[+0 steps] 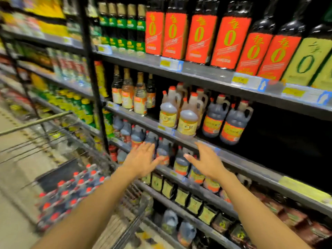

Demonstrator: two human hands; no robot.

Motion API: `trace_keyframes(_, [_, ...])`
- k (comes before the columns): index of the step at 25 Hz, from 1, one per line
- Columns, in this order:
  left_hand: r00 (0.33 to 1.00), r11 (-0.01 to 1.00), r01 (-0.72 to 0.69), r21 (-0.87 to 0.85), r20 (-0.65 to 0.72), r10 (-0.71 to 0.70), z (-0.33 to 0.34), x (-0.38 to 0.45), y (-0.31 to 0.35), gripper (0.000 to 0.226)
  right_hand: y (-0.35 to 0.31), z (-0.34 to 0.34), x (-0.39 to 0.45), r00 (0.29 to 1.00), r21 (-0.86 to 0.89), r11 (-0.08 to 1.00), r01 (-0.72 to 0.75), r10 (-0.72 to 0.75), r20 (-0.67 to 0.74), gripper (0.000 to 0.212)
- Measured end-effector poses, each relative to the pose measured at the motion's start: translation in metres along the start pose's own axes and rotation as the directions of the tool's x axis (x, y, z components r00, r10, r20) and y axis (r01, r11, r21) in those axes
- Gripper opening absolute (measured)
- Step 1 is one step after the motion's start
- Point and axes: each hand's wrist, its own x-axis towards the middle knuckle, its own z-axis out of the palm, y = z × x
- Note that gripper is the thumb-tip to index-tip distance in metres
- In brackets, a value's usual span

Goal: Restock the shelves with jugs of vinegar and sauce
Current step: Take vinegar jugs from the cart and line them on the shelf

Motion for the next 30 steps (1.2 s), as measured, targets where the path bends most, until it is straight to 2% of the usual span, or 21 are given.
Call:
trace_keyframes(3, [0.980, 0.981, 0.190, 0.036, 0.051, -0.192, 0.007, -0.059, -0.069, 0.094, -0.046, 0.033, 0.007, 0.990, 0.016, 0.995, 0.099, -0.100, 0.100, 0.096])
trace_keyframes(6, [0.942, 0.943, 0.315, 0.107, 0.085, -0.324, 0.018, -0.104, -0.126, 0.095, -0.093, 0.067, 0.018, 0.963, 0.012, 0.982, 0.188, -0.187, 0.196, 0.098])
trace_keyframes(10, [0.904, 0.906, 0.413, 0.094, 0.082, -0.420, 0.032, -0.139, -0.188, 0.091, -0.149, 0.114, 0.047, 0.925, -0.032, 0.948, 0.315, -0.299, 0.236, 0.092])
trace_keyframes(13, [0.875, 0.881, 0.464, 0.091, 0.110, -0.472, 0.042, -0.152, -0.237, 0.092, -0.192, 0.155, 0.073, 0.903, -0.055, 0.932, 0.358, -0.331, 0.275, 0.091])
trace_keyframes(19, [0.857, 0.880, 0.466, 0.089, 0.204, -0.474, 0.085, -0.145, -0.324, 0.093, -0.243, 0.253, 0.119, 0.877, -0.042, 0.932, 0.359, -0.322, 0.356, 0.097])
trace_keyframes(23, [0.843, 0.880, 0.475, -0.011, 0.292, -0.452, 0.143, -0.109, -0.353, 0.087, -0.238, 0.327, 0.157, 0.849, -0.084, 0.919, 0.385, -0.318, 0.422, 0.090])
trace_keyframes(27, [0.853, 0.851, 0.497, -0.169, 0.275, -0.444, 0.218, -0.064, -0.375, 0.081, -0.218, 0.412, 0.197, 0.825, -0.056, 0.924, 0.379, -0.310, 0.471, 0.084])
trace_keyframes(30, [0.841, 0.853, 0.501, -0.145, 0.314, -0.441, 0.269, -0.034, -0.387, 0.080, -0.206, 0.472, 0.221, 0.819, 0.015, 0.929, 0.369, -0.332, 0.468, 0.075])
